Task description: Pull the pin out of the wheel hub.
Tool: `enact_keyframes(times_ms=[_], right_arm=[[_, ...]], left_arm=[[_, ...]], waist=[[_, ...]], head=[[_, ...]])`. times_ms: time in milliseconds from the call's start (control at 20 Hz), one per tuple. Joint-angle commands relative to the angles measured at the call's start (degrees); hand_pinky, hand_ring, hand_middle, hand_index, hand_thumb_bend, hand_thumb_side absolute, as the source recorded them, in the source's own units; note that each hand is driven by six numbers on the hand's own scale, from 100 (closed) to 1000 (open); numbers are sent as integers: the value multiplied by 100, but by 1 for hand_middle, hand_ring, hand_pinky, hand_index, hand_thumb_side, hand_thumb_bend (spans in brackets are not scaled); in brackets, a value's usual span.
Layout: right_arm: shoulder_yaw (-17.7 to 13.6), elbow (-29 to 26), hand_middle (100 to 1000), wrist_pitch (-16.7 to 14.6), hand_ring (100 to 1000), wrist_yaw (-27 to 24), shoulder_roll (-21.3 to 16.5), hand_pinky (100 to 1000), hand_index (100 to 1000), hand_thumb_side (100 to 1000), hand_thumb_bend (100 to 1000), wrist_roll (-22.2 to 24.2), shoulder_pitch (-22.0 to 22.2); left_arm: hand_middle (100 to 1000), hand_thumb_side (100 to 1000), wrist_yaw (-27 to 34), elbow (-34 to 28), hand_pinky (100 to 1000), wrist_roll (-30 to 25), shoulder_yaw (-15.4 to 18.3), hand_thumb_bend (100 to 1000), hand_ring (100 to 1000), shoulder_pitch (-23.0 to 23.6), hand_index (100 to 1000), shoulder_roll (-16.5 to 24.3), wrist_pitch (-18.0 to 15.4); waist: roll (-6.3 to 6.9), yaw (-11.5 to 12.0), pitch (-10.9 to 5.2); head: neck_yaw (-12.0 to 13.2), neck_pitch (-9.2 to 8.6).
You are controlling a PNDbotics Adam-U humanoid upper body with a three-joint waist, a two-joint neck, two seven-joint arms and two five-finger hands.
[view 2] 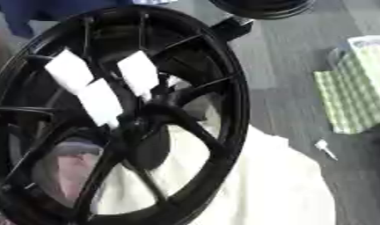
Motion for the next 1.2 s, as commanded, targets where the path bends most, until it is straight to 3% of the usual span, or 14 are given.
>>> enact_keyframes(times_ms=[50,400,500,700,800,1200], right_arm=[[-96,-24,527,111,615,50,-132,553,650,535,100,-146,-43],[-91,-21,526,113,615,52,-136,552,650,537,100,-151,-46],[-92,-16,526,113,614,50,-134,552,650,538,100,-158,-43],[-89,-10,526,113,614,42,-134,552,649,540,100,-165,-34],[-87,-7,525,113,613,36,-135,551,649,543,100,-168,-31],[-61,6,524,106,612,14,-139,550,647,548,100,-169,-50]], left_arm=[[758,365,44,-2,848,8,140,126,802,-83,889,217,7],[759,367,23,-2,850,-242,96,149,806,-71,892,223,3],[765,356,-47,-28,857,-708,24,169,816,-50,901,238,47],[788,312,-303,-128,879,-2169,-90,220,851,-49,900,252,288],[791,327,-408,-257,885,-2519,-186,267,859,-37,900,263,359],[784,309,-1076,-592,901,-2630,-826,484,879,28,875,310,346]], waist=[[-20,10,-209],[-9,19,-207],[-5,15,-202],[-1,13,-195],[3,11,-188],[31,-3,-171]], head=[[-49,-19],[-95,-42],[-100,-53],[-94,-65],[-97,-74],[-62,-86]])
